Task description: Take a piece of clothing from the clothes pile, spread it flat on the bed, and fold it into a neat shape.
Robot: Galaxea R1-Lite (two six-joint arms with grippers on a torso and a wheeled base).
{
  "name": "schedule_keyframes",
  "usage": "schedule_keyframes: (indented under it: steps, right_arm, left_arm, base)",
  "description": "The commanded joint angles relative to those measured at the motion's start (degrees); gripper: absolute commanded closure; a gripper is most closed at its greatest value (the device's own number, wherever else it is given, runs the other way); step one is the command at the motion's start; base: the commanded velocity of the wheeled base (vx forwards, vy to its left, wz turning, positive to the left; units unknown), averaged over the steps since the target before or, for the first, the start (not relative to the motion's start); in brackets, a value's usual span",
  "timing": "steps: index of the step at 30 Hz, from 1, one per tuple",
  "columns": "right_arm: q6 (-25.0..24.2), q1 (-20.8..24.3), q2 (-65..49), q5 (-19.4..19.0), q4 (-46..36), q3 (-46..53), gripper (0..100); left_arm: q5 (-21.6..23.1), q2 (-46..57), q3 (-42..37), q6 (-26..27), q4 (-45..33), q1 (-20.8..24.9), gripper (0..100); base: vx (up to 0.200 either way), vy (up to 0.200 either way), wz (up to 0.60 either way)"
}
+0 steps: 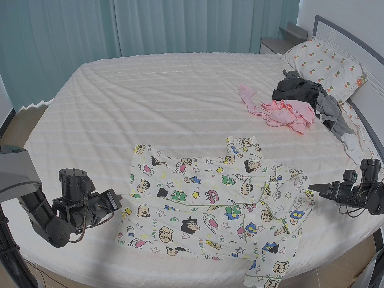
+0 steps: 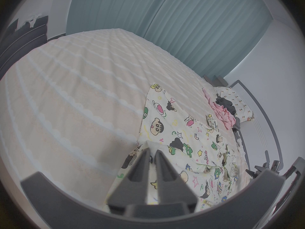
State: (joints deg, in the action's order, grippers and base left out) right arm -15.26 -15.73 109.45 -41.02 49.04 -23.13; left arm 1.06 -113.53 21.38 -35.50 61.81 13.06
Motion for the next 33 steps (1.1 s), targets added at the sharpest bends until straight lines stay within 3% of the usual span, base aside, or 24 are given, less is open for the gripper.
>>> schedule_keyframes:
  steps: [1,8,11,16,17,18,20,33]
  right_arm:
    - [-0.03,-0.01,0.06,-0.02,0.0,0.01,0]
    - [0.06,-0.01,0.06,-0.02,0.0,0.1,0]
    - [0.06,-0.01,0.06,-0.02,0.0,0.19,0]
    - [0.06,-0.01,0.06,-0.11,0.09,0.45,0]
    - [0.06,-0.01,0.06,-0.11,0.09,0.45,0]
    - [0.06,-0.01,0.06,-0.02,0.09,0.45,0]
    - [0.06,-0.01,0.06,-0.02,0.09,0.45,0]
    - [0.06,-0.01,-0.02,-0.11,0.0,0.54,0]
  left_arm:
    - [0.08,-2.05,0.59,0.08,0.42,0.3,0]
    - [0.17,-2.13,-0.2,0.25,-0.28,-1.54,0]
    - [2.02,-1.69,-2.13,2.98,-0.9,-2.95,0]
    - [12.04,-1.17,-7.23,12.38,-1.07,-4.53,0]
    - [12.04,-1.17,-7.23,12.38,-1.07,-4.53,0]
    - [16.25,-0.99,-8.73,15.64,-1.16,-4.27,0]
    - [18.45,-1.34,-9.08,18.27,-1.07,-3.92,0]
    - [18.98,-10.13,-7.94,32.51,-0.63,-2.42,0]
  base:
    - [0.0,0.0,0.0]
    - [0.0,0.0,0.0]
    - [0.0,0.0,0.0]
    - [0.0,0.0,0.0]
    - [0.0,0.0,0.0]
    - [0.0,0.0,0.0]
    - [0.0,0.0,0.0]
    - [0.0,0.0,0.0]
